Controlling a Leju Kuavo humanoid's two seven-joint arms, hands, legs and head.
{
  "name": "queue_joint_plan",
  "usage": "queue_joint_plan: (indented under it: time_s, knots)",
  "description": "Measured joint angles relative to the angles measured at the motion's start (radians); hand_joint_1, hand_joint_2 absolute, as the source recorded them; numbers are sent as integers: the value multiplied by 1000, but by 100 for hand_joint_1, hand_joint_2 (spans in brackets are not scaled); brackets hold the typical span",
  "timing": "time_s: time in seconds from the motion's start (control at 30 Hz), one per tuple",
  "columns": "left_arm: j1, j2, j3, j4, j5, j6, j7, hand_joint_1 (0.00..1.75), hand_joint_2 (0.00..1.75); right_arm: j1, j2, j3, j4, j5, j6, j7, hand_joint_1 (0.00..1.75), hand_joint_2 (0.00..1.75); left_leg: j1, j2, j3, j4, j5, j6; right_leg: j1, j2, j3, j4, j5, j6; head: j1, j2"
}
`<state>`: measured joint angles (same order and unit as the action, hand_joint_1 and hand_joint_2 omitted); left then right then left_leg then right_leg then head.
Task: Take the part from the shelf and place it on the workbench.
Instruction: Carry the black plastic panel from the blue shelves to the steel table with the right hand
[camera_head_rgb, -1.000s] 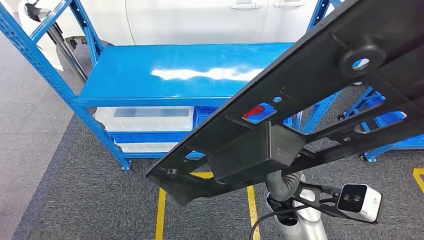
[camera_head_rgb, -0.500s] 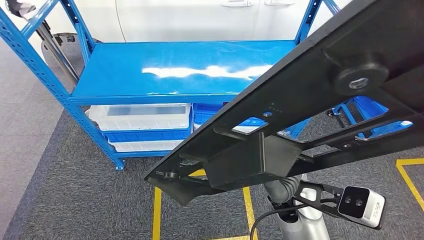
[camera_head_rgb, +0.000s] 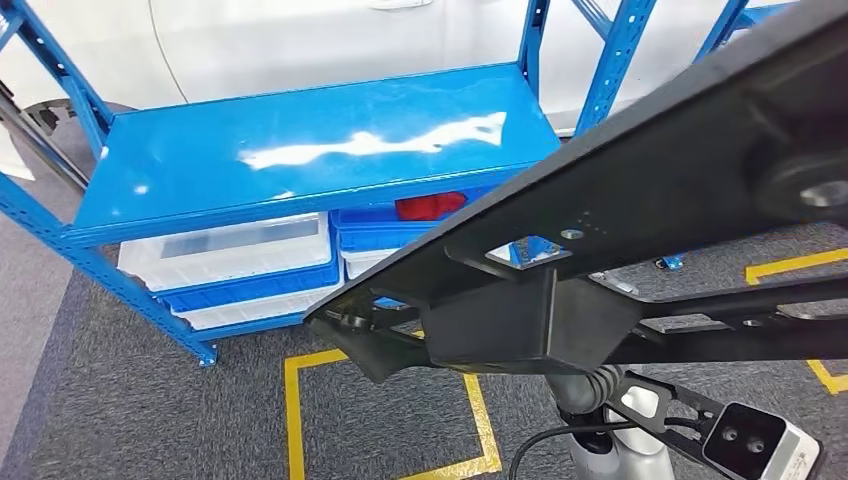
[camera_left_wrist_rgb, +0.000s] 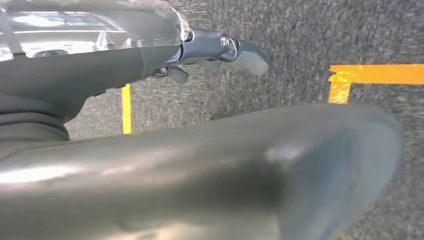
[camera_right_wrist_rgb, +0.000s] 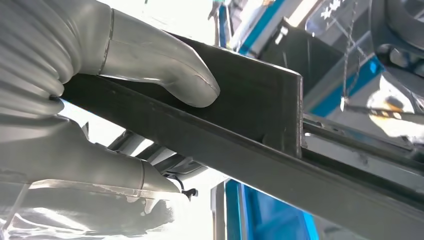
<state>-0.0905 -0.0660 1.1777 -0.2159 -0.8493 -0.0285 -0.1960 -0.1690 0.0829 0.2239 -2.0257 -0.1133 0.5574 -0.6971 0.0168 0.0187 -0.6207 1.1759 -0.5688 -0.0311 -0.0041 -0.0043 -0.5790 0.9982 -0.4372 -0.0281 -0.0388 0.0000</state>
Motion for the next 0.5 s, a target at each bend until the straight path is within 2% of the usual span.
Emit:
queue_joint_plan:
  time_s: [0.03,0.07,0.1,0.13,0.17,0.23,0.3,0.33,0.37,0.4,0.43,0.5]
  knots:
    - [2,2,3,0,7,3,7,0,0,4,0,0,-3,-1,-4,0,175,175,0,-6,-32,68,-26,-1,1,12,-1,0,1,-1,0,0]
    - [3,4,6,0,12,5,13,0,0,8,0,-1,-7,-1,-8,0,175,175,0,-9,-54,113,-36,-2,2,25,-1,1,1,-2,0,0]
    - [4,7,9,0,14,4,16,0,0,11,0,-3,-12,0,-12,0,175,175,0,-11,-58,116,-23,0,3,38,0,2,1,-2,0,0]
    - [4,11,11,0,13,3,18,0,0,14,0,-7,-18,0,-17,0,175,175,0,-15,-41,77,9,2,3,51,1,3,1,-1,0,0]
    - [4,16,13,0,12,2,19,0,0,17,1,-12,-27,2,-20,0,175,175,1,-26,-11,10,50,6,3,63,3,5,0,0,0,0]
    - [4,29,16,0,8,1,22,0,0,22,5,-20,-46,8,-25,0,175,175,3,-74,47,-120,102,14,4,87,0,11,-1,6,0,0]
    - [5,41,18,0,8,2,25,0,0,28,11,-22,-64,15,-27,0,175,175,2,-99,66,-166,107,20,0,109,-10,14,2,19,0,0]
    - [4,46,19,-1,9,3,26,0,0,31,14,-22,-70,15,-26,0,175,175,1,-89,67,-170,109,23,-2,121,-15,14,5,27,0,0]
    - [2,50,20,-1,10,2,25,0,0,33,17,-22,-77,13,-24,0,175,175,1,-78,67,-174,112,29,-4,119,-17,14,6,33,0,0]
    - [1,53,20,-1,10,1,22,0,0,33,19,-21,-82,10,-23,0,175,175,3,-66,69,-179,116,35,-2,103,-22,24,-1,38,0,0]
    - [0,56,21,-2,10,-1,18,0,0,29,21,-19,-85,8,-23,0,175,175,5,-54,71,-184,119,40,-1,78,-35,51,-19,42,0,0]
    - [1,62,22,-2,9,-4,11,0,0,23,23,-14,-89,6,-32,0,175,175,4,-28,72,-187,120,46,-3,26,-90,166,-82,49,0,0]
